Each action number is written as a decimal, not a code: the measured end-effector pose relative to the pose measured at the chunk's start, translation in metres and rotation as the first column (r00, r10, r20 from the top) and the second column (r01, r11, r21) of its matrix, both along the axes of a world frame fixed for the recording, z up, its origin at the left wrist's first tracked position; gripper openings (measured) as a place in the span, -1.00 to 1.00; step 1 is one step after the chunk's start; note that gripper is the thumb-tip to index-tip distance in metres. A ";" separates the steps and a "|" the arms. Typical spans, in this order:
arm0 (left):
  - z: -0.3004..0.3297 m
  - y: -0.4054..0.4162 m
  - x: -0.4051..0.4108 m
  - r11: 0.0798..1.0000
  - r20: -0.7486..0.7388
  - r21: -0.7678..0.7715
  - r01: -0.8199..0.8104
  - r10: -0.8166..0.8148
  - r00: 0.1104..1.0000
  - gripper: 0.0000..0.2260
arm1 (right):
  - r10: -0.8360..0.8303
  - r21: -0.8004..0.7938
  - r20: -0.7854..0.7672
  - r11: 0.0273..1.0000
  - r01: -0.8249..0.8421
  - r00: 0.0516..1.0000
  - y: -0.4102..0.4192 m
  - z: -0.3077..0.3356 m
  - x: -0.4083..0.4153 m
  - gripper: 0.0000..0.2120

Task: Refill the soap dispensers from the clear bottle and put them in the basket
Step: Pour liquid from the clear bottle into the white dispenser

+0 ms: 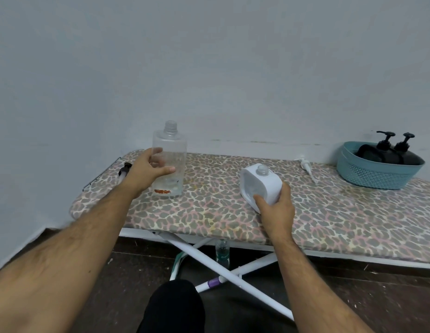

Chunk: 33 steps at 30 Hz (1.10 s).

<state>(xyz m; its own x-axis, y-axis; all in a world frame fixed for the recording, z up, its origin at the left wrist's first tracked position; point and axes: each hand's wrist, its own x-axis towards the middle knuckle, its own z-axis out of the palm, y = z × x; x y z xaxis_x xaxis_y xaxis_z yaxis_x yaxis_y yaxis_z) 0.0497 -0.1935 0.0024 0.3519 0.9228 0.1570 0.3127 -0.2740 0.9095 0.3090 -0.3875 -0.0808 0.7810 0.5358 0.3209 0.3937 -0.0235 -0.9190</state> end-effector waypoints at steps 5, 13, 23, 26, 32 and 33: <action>-0.010 0.009 -0.013 0.998 0.053 -0.012 -0.061 0.061 0.997 -0.27 | -0.004 -0.004 -0.006 1.000 0.004 1.000 0.001 -0.001 0.000 -0.40; -0.024 0.014 -0.020 0.996 0.106 -0.037 -0.078 0.081 0.991 -0.18 | -0.001 0.001 0.007 1.000 0.001 1.000 0.001 -0.001 0.001 -0.39; -0.032 0.001 -0.023 0.989 0.144 0.033 -0.141 0.135 0.980 -0.25 | 0.000 0.005 0.006 1.000 0.000 1.000 0.001 -0.002 0.002 -0.40; -0.039 -0.007 -0.019 0.973 0.171 0.057 -0.223 0.211 0.963 -0.25 | 0.003 0.007 0.003 1.000 -0.003 1.000 0.000 -0.001 0.002 -0.40; -0.056 -0.038 -0.003 0.835 0.190 0.133 -0.533 0.507 0.841 -0.14 | 0.002 0.001 0.000 1.000 -0.002 1.000 0.000 -0.001 0.001 -0.39; -0.057 -0.046 0.001 0.807 0.197 0.156 -0.569 0.539 0.819 -0.16 | 0.003 0.001 -0.002 1.000 -0.003 1.000 0.000 -0.001 0.001 -0.38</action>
